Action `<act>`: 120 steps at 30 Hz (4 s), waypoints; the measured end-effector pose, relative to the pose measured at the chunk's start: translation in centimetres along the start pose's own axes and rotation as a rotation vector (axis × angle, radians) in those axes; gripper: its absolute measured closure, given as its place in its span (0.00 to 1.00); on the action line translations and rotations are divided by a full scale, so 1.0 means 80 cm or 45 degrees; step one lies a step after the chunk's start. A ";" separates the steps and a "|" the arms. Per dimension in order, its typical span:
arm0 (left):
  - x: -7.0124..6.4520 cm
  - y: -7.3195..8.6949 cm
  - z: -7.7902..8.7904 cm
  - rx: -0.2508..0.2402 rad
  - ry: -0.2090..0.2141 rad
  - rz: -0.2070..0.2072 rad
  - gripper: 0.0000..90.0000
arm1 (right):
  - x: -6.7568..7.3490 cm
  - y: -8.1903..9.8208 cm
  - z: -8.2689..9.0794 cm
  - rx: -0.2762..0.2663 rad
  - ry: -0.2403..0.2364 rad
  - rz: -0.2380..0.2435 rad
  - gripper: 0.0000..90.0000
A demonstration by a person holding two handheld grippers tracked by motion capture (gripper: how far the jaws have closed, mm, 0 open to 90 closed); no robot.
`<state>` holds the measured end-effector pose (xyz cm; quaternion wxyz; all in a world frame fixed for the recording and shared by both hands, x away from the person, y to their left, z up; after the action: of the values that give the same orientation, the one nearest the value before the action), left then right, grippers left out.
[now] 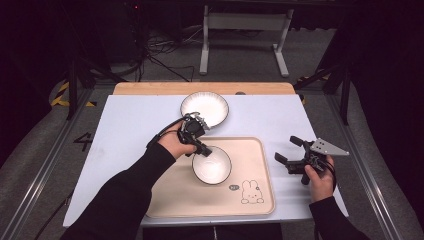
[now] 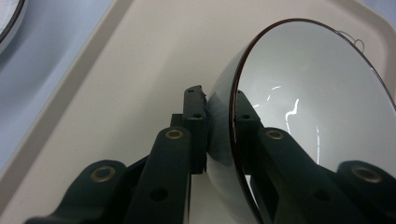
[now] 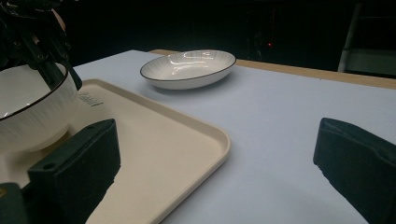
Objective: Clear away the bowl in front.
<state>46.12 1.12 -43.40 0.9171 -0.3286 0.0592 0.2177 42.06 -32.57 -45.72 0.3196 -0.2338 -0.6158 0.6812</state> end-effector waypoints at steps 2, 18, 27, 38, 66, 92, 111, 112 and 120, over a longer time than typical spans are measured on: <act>0.000 0.002 -0.001 0.016 0.010 0.002 0.90 | 0.000 0.000 0.000 0.000 0.000 0.000 0.01; -0.001 0.006 -0.012 0.047 0.034 -0.015 0.89 | 0.000 0.000 0.000 0.000 -0.002 0.003 0.01; 0.001 0.008 -0.013 0.062 0.029 0.002 0.90 | 0.000 0.000 0.000 0.001 -0.004 0.005 0.01; 0.002 0.008 -0.011 0.036 0.011 0.010 0.78 | 0.001 0.000 -0.001 0.001 -0.007 0.000 0.01; -0.014 0.023 0.066 -0.607 -0.108 -0.033 0.14 | 0.004 0.001 -0.006 0.015 -0.023 0.001 0.01; 0.015 0.112 0.124 -0.912 -0.306 0.100 0.14 | 0.005 0.003 -0.007 0.024 -0.019 0.001 0.01; 0.036 0.190 0.148 -0.983 -0.453 0.233 0.11 | 0.005 0.003 -0.007 0.028 -0.017 0.006 0.01; 0.037 0.193 0.147 -0.980 -0.462 0.232 0.11 | 0.005 0.004 -0.007 0.027 -0.018 0.005 0.01; 0.042 0.214 0.148 -1.057 -0.504 0.260 0.07 | 0.005 0.004 -0.007 0.028 -0.016 -0.002 0.01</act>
<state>41.23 21.59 -44.96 0.6757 -0.6123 -0.1768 0.3704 42.13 -31.94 -46.10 0.3187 -0.2256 -0.6103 0.6893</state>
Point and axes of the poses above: each handheld gripper's, and its own axes: z roughly backward along the jaws, y roughly out of its underside, x roughly to its left, the point moved 5 cm from there along -z, roughly forward along the jaws, and after that the axes turned 5 degrees about -x, right-handed, at the moved point
